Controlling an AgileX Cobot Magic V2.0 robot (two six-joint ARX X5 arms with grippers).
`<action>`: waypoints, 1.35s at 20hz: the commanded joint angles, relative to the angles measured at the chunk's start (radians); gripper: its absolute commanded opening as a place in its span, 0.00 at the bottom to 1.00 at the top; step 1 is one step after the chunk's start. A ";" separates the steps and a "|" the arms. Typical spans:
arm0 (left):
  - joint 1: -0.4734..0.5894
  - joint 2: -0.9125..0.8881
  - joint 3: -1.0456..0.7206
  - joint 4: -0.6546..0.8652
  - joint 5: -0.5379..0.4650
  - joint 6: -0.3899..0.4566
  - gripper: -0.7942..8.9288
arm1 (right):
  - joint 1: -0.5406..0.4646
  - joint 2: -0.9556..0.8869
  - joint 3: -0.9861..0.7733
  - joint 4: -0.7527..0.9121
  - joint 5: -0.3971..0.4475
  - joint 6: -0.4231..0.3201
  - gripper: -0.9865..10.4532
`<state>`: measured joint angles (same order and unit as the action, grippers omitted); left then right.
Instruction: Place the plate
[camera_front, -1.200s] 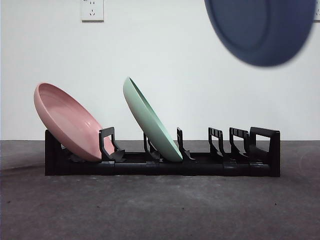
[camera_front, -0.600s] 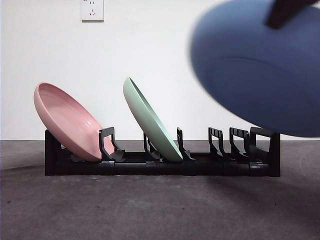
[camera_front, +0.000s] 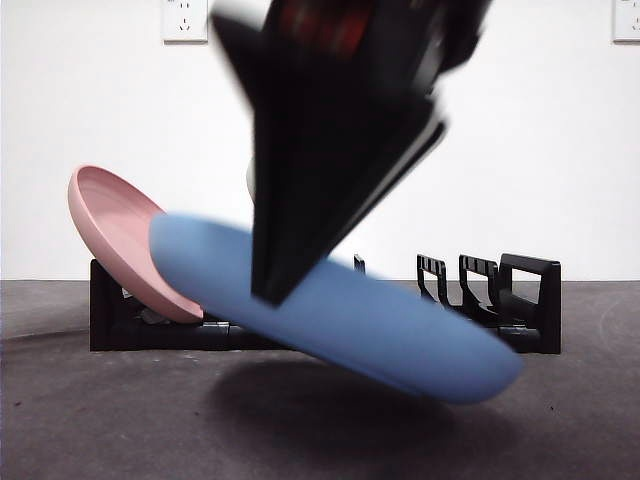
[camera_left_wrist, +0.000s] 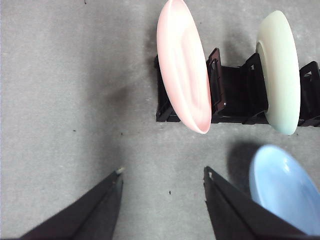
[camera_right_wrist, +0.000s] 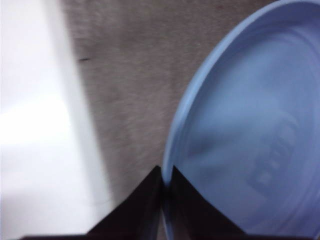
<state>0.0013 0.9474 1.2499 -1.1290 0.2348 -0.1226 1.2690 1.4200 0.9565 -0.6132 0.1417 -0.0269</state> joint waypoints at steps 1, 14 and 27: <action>-0.003 0.009 0.024 0.007 -0.003 0.021 0.34 | 0.009 0.071 0.011 0.045 0.060 -0.064 0.10; -0.003 0.009 0.024 0.006 -0.003 0.035 0.34 | -0.002 0.156 0.020 0.092 0.014 -0.013 0.17; -0.093 0.074 0.025 0.118 0.006 -0.132 0.34 | -0.071 -0.066 0.303 -0.402 -0.029 0.365 0.27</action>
<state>-0.0948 1.0134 1.2507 -1.0149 0.2375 -0.2256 1.1843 1.3411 1.2446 -1.0183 0.1085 0.2779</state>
